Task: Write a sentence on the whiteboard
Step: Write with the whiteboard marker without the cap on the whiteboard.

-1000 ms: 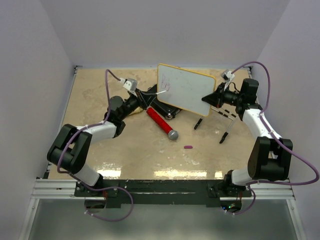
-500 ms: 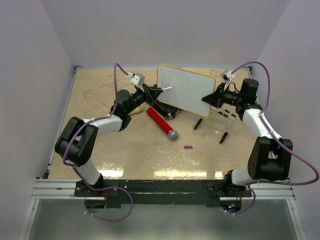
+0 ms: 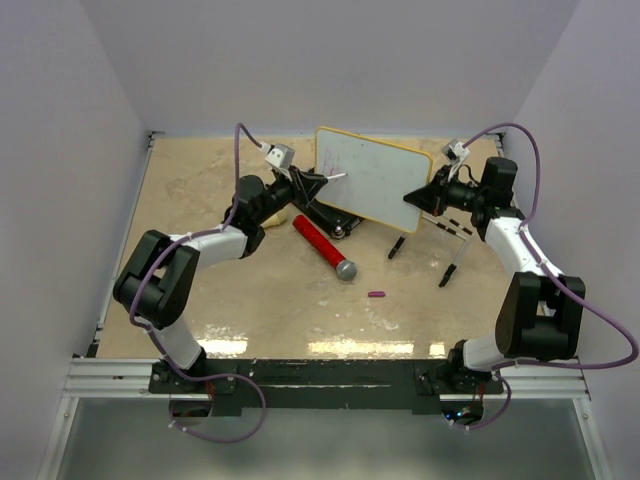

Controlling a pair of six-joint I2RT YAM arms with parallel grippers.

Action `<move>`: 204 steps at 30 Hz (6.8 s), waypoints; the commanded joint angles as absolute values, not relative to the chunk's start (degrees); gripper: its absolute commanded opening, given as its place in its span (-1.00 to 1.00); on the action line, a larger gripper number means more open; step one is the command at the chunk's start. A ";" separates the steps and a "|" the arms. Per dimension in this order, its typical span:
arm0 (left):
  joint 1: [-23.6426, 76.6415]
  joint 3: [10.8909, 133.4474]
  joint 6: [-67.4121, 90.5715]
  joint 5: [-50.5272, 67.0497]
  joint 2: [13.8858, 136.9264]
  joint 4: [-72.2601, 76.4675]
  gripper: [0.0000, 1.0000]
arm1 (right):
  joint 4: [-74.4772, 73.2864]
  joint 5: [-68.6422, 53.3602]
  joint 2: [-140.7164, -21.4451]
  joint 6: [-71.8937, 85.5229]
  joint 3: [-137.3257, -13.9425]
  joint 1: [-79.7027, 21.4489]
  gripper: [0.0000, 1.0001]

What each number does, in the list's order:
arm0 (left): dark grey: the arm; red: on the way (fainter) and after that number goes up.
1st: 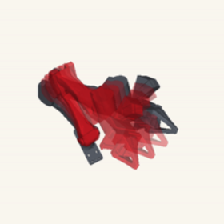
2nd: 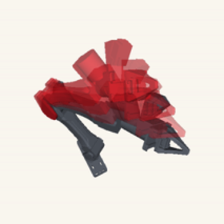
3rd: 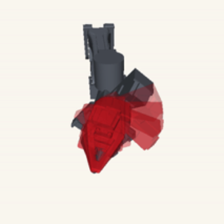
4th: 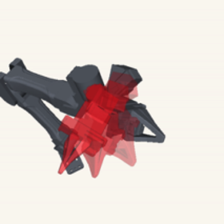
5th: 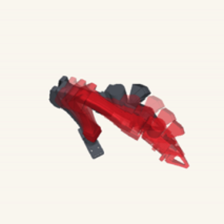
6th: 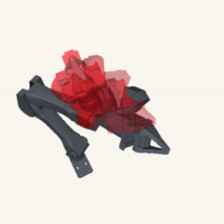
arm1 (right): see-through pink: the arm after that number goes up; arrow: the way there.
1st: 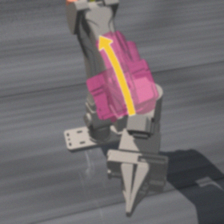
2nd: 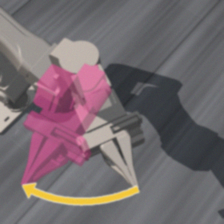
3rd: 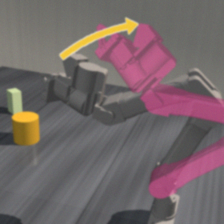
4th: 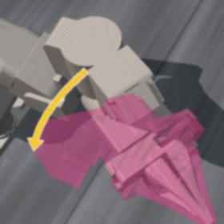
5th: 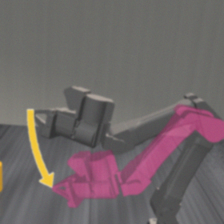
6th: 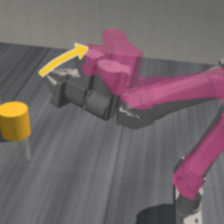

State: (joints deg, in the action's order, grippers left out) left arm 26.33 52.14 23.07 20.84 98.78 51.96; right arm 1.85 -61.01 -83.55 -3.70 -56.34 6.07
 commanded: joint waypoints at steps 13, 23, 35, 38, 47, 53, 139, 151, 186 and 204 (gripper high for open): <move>26.28 56.78 19.95 18.81 99.67 50.89 -1.00 | 1.41 -61.08 -83.94 -5.36 -57.92 5.71 -1.00; 25.49 56.25 19.95 18.54 99.58 51.06 -1.00 | 1.41 -61.08 -83.85 -5.36 -57.92 5.71 -1.00; 24.52 55.28 20.21 18.54 99.40 51.33 -1.00 | 1.32 -61.08 -83.76 -5.36 -57.92 5.71 -1.00; 24.35 54.93 20.13 18.63 99.49 51.33 -1.00 | 1.32 -61.08 -83.85 -5.36 -57.92 5.80 -1.00; 24.43 53.44 20.74 19.16 99.67 51.50 -1.00 | 1.41 -61.17 -83.76 -5.36 -57.92 5.71 -1.00; 24.43 52.03 21.09 19.34 99.58 52.03 -1.00 | 1.32 -61.26 -83.76 -5.27 -57.92 5.80 -1.00; 23.99 49.32 20.74 21.00 96.07 52.37 -1.00 | 1.41 -61.26 -83.41 -5.27 -57.83 5.71 -1.00; 23.91 46.14 20.56 20.30 85.43 52.38 -1.00 | 1.41 -61.17 -83.23 -5.19 -57.83 5.80 -1.00; 25.57 42.89 24.26 22.59 87.62 56.69 -1.00 | 1.49 -61.00 -83.49 -5.36 -57.74 5.71 -1.00; 29.79 56.51 22.85 19.25 97.56 53.61 -1.00 | 1.41 -61.26 -83.50 -5.36 -57.83 5.71 -1.00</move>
State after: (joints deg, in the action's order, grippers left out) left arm 29.50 53.10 23.42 21.04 96.95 51.66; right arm 2.07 -61.04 -83.68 -4.10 -56.34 6.02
